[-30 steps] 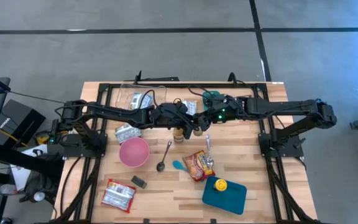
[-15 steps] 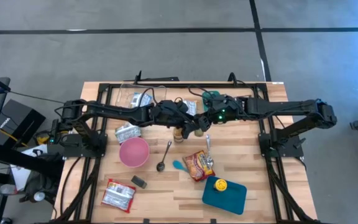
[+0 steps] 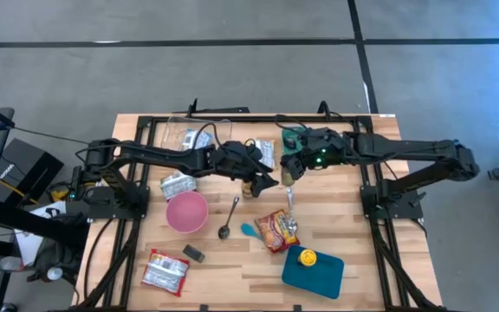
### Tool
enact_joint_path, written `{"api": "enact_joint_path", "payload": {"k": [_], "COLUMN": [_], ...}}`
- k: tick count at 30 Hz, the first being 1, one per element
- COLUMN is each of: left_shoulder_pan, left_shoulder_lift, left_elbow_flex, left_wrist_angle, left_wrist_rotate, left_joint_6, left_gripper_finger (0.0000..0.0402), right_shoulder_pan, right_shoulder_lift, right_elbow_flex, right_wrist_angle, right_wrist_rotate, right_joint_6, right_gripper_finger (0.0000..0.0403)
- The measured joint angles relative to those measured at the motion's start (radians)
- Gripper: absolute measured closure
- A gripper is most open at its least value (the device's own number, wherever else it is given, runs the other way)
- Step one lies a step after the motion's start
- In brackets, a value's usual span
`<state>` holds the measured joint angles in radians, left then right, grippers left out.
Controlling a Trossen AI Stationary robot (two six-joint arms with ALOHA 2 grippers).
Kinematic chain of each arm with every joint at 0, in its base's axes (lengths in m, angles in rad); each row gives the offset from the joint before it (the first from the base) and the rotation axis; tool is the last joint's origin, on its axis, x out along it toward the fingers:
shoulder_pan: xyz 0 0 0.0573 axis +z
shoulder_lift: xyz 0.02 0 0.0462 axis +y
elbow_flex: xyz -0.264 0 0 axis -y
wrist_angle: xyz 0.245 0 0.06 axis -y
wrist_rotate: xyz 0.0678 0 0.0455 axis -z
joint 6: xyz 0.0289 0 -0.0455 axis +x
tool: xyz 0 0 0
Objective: Pick & Place Food Item
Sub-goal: Put the black seasoning bottle into the blue bin
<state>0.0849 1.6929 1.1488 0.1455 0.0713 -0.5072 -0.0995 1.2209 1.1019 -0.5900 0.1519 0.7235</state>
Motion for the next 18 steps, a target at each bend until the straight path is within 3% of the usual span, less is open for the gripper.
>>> {"api": "enact_joint_path", "payload": {"k": [9,18], "left_shoulder_pan": [0.001,0.001], "left_shoulder_lift": [-0.013,-0.013], "left_elbow_flex": [0.000,0.000], "left_wrist_angle": [0.016,0.024], "left_wrist_rotate": [-0.003,-0.003], "left_joint_6": [0.003,0.003], "left_gripper_finger": [0.0100,0.0100], "right_shoulder_pan": [0.081,0.251], "right_shoulder_lift": [-0.093,-0.171], "right_elbow_flex": [0.000,0.000], "right_wrist_angle": [-0.125,-0.230], "right_wrist_rotate": [0.093,0.187], "right_joint_6": [0.009,0.075], "right_gripper_finger": [0.0204,0.0204]}}
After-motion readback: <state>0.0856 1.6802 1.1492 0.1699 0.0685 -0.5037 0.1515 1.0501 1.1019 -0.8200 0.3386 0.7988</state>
